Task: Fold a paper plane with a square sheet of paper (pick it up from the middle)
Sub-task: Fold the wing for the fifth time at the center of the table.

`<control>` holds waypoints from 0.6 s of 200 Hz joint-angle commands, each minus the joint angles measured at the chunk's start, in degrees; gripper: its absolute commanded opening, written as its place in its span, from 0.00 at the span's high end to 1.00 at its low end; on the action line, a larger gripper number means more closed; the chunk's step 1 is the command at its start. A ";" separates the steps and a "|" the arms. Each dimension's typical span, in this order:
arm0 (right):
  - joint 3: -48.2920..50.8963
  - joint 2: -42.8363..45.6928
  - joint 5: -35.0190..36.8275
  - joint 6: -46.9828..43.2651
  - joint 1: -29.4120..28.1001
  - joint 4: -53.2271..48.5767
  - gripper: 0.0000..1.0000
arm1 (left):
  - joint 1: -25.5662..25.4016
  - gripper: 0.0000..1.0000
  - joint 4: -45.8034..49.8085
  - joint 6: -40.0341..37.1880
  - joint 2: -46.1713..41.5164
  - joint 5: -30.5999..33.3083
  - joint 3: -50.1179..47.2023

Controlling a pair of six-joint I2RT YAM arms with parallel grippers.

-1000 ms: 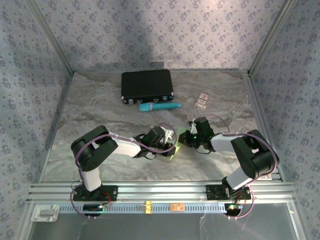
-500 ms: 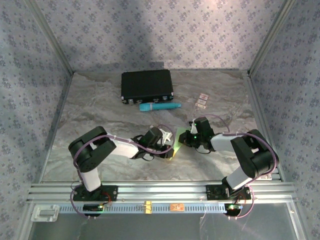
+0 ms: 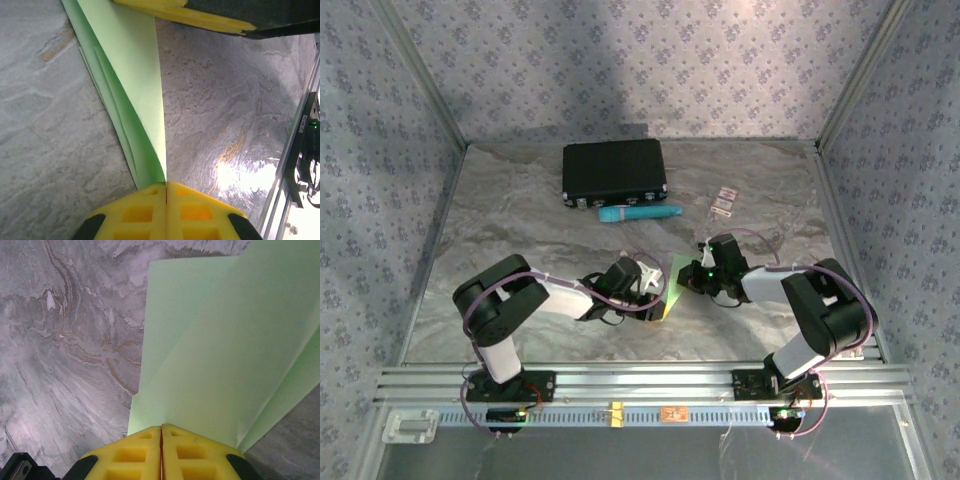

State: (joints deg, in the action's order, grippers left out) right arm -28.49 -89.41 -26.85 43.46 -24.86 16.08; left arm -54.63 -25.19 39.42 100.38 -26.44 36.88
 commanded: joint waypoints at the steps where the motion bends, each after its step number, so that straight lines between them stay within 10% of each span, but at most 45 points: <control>1: -0.06 -2.97 5.41 -1.08 0.56 -4.00 0.90 | -0.37 0.98 5.27 -1.87 -1.68 -5.59 -1.75; 120: 0.28 -3.17 5.93 -0.33 0.53 -3.86 0.90 | -0.39 1.00 7.84 -3.24 -2.02 -6.87 -2.96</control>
State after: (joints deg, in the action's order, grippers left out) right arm -28.77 -89.58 -26.87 43.48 -24.82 15.64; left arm -54.63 -22.92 37.52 98.76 -31.11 35.09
